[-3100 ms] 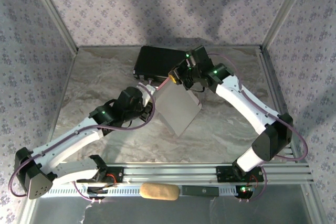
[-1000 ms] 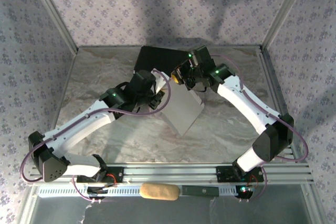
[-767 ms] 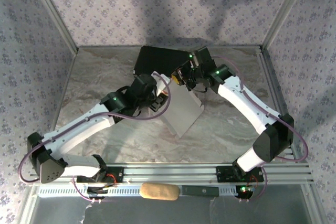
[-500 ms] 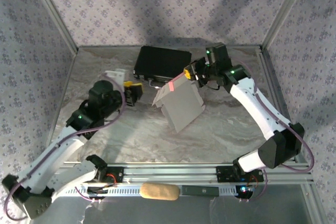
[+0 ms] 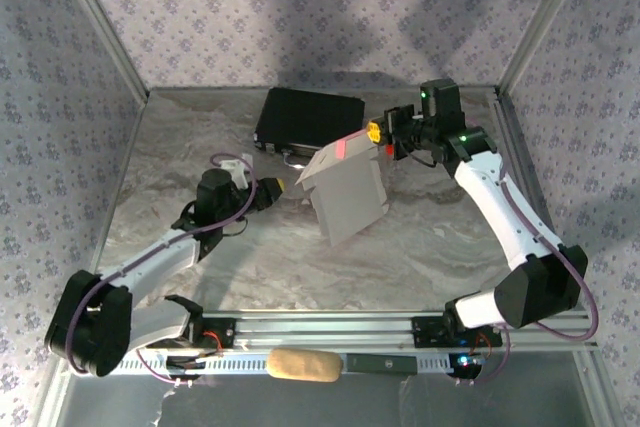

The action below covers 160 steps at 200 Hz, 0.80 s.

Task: Fold the paper box

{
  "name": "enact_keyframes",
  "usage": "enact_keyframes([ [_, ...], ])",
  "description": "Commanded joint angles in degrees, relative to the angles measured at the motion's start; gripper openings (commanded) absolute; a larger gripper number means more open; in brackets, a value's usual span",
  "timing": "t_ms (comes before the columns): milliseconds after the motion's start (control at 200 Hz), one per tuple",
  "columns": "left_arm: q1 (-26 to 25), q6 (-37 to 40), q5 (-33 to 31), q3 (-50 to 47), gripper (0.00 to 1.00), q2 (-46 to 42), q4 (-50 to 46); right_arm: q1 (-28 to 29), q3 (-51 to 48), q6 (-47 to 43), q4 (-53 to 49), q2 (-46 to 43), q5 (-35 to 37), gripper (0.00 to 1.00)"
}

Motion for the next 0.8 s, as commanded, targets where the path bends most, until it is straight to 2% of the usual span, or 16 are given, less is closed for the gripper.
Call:
enact_keyframes([
  [0, -1.18, -3.37, 3.58, 0.96, 0.28, 1.20, 12.74, -0.65, -0.70, 3.36, 2.55, -0.85, -2.62, 0.00],
  [115, -1.84, -5.30, 4.86, 0.80, 0.28, 3.30, 16.85, -1.27, -1.36, 4.91, 4.23, -0.92, -3.21, 0.00],
  [575, -5.60, -6.76, 2.37, 2.04, 0.29, 4.71, 20.49, -2.75, -3.12, 7.84, 7.54, -1.72, -4.19, 0.00],
  [795, -7.38, -6.93, -1.08, 1.42, 0.37, 4.36, 23.12, -2.78, -3.75, 8.63, 8.32, -1.94, -4.35, 0.00],
])
